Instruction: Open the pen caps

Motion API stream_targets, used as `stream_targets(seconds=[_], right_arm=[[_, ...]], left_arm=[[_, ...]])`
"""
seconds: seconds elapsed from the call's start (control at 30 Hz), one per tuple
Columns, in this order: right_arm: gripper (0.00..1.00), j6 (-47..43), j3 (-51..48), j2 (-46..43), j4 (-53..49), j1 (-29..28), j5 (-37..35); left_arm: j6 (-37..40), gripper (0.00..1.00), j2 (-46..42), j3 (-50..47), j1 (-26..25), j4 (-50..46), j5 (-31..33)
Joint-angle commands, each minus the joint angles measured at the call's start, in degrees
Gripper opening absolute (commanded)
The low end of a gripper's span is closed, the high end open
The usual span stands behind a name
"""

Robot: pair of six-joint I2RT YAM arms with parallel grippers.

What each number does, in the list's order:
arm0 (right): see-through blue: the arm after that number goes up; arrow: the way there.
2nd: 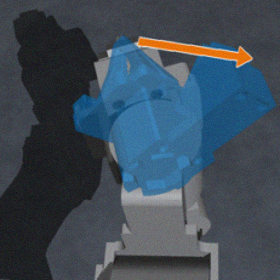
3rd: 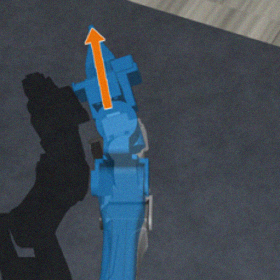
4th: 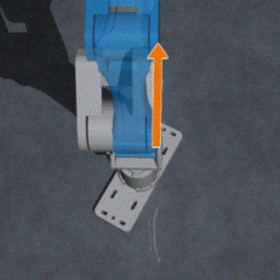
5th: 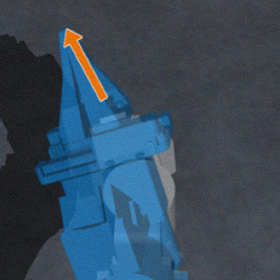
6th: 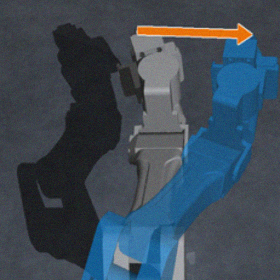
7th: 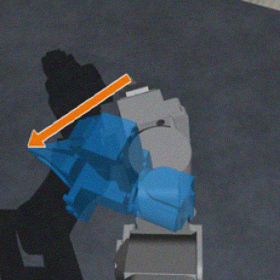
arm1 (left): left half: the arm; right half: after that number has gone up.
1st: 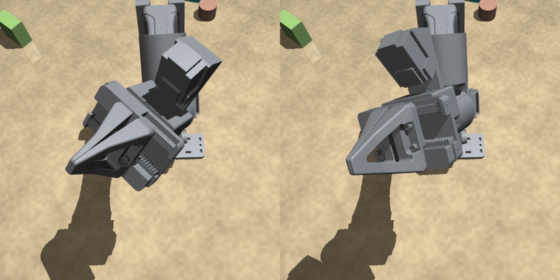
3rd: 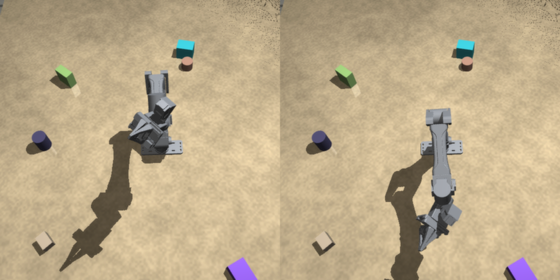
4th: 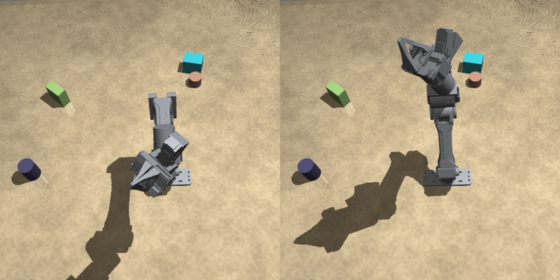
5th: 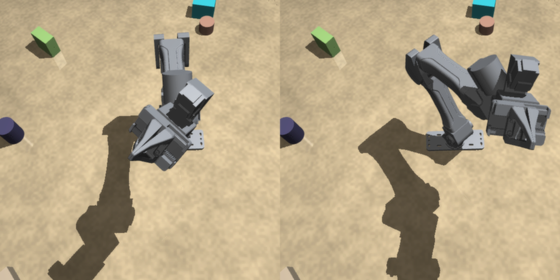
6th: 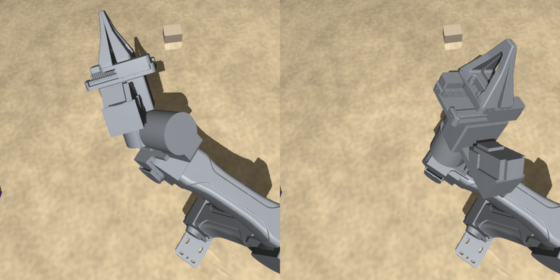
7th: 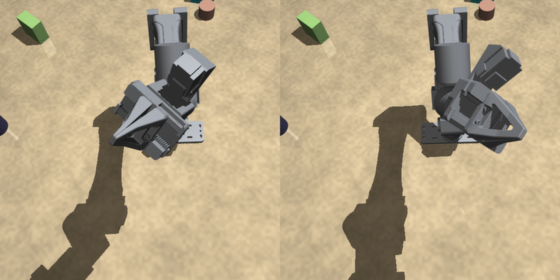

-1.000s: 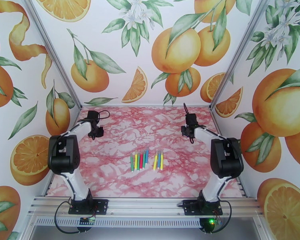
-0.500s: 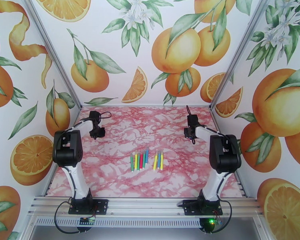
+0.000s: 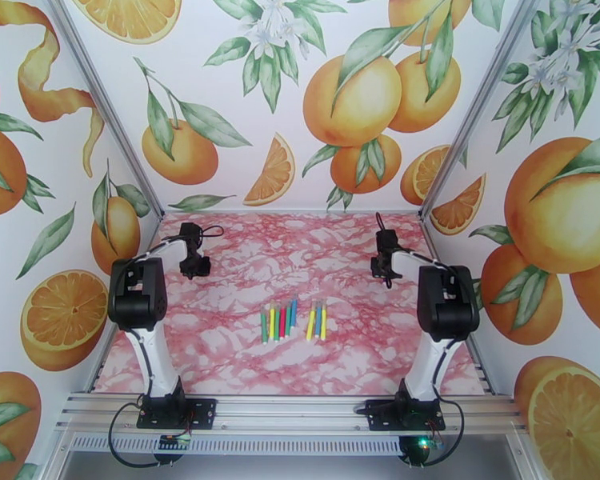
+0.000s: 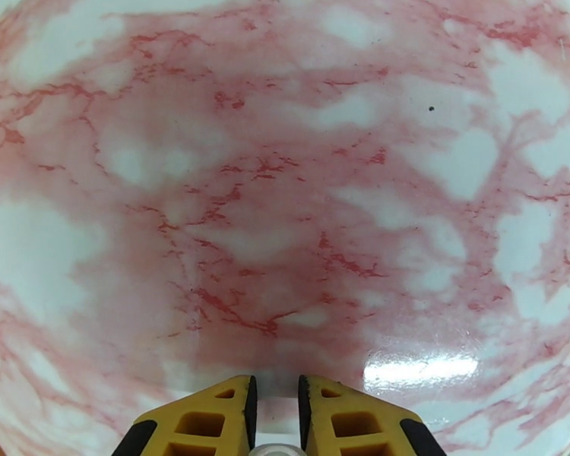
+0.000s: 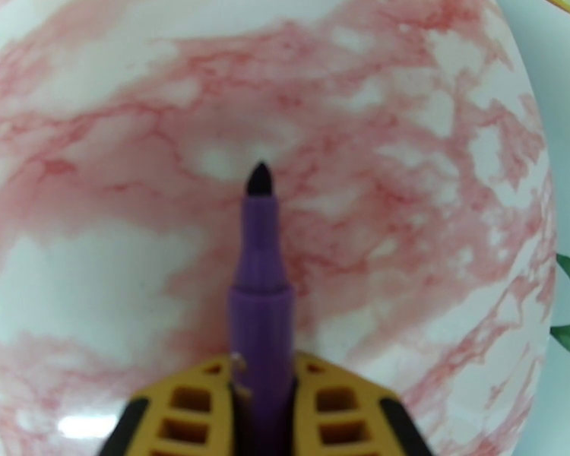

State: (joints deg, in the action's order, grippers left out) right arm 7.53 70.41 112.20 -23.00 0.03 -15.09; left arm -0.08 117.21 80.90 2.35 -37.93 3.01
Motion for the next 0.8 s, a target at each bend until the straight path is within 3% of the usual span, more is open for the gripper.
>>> stream_targets(seconds=[0.0, 0.23, 0.77], right_arm=[[0.15, 0.67, 1.23, 0.65, -1.28, 0.41, -1.77], [0.17, 0.9, 1.22, 0.99, -1.63, 0.63, -1.71], [0.27, 1.22, 0.71, 2.04, -2.22, 0.67, -1.78]], left_arm=[[0.69, 0.27, 0.92, 1.89, 0.55, -0.82, 0.64], [0.69, 0.35, 0.68, 1.93, 0.79, -0.81, 0.25], [0.69, 0.42, 0.24, 1.71, 0.75, -0.65, -0.46]])
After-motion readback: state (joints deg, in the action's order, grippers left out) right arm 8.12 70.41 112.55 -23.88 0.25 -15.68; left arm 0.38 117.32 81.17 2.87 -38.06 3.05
